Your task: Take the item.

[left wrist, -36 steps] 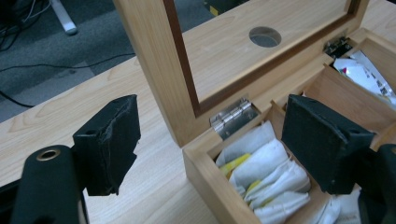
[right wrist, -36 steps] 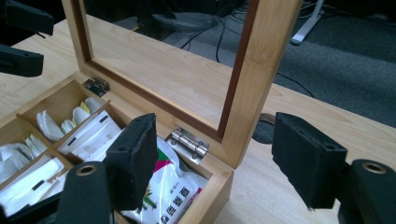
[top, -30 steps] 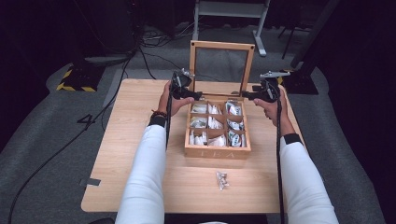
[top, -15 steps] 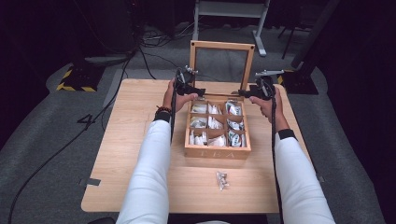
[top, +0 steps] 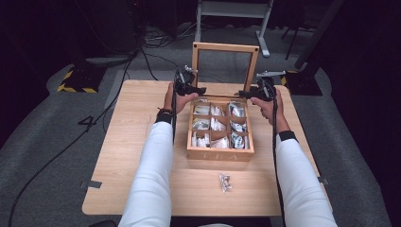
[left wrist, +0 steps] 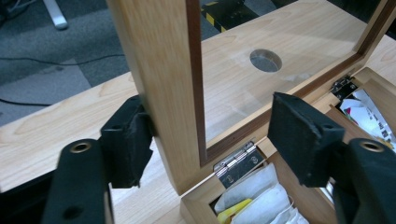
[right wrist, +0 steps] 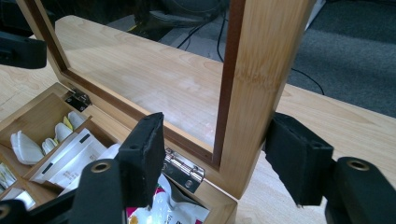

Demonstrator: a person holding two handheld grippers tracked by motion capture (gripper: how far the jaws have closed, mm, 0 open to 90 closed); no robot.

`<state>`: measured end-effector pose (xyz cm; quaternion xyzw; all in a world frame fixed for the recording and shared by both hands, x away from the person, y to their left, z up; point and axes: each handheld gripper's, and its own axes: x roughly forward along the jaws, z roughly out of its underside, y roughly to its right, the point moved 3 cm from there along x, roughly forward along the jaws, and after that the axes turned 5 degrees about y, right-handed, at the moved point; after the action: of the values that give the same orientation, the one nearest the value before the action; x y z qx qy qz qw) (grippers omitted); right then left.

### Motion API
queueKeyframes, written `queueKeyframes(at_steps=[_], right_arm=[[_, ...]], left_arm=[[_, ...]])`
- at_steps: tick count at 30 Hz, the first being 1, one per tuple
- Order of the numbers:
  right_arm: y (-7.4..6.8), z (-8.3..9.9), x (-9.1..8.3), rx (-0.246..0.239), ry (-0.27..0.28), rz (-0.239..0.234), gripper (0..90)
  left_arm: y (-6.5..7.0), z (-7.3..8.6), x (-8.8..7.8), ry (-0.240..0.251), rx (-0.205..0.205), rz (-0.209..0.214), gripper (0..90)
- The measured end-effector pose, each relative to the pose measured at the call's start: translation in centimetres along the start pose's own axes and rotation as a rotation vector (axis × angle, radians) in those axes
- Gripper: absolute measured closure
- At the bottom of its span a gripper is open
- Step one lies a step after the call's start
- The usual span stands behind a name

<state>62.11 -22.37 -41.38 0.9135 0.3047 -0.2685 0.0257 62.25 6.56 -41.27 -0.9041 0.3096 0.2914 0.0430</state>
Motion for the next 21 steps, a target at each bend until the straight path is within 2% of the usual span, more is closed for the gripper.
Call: queueKeyframes(at_steps=[5, 9, 12, 15, 16, 19, 21], right_arm=[[-0.1, -0.2, -0.9, -0.014, 0.020, 0.001, 44.2], [-0.3, -0.3, -1.7, -0.024, 0.029, -0.013, 47.4], [-0.5, -0.4, -2.6, -0.022, 0.050, -0.025, 50.9], [-0.8, -0.4, -3.5, -0.039, 0.067, -0.035, 53.3], [-0.8, -0.4, -3.7, -0.044, 0.063, -0.031, 53.6], [-0.8, -0.2, -4.3, -0.058, 0.055, -0.027, 55.8], [-1.0, -0.1, -4.7, -0.062, 0.054, -0.029, 57.7]], left_arm=[[-0.1, -0.3, -1.2, 0.041, 0.002, 0.014, 39.8], [0.2, -0.1, -2.1, 0.046, 0.040, 0.016, 42.7], [0.4, -0.1, -3.2, 0.075, 0.037, 0.039, 46.0], [0.8, -0.3, -4.4, 0.095, 0.057, 0.062, 50.3], [1.0, -0.4, -4.8, 0.102, 0.072, 0.099, 50.1], [1.5, -0.7, -5.6, 0.112, 0.088, 0.076, 50.7], [1.7, -0.8, -6.0, 0.123, 0.092, 0.079, 50.7]])
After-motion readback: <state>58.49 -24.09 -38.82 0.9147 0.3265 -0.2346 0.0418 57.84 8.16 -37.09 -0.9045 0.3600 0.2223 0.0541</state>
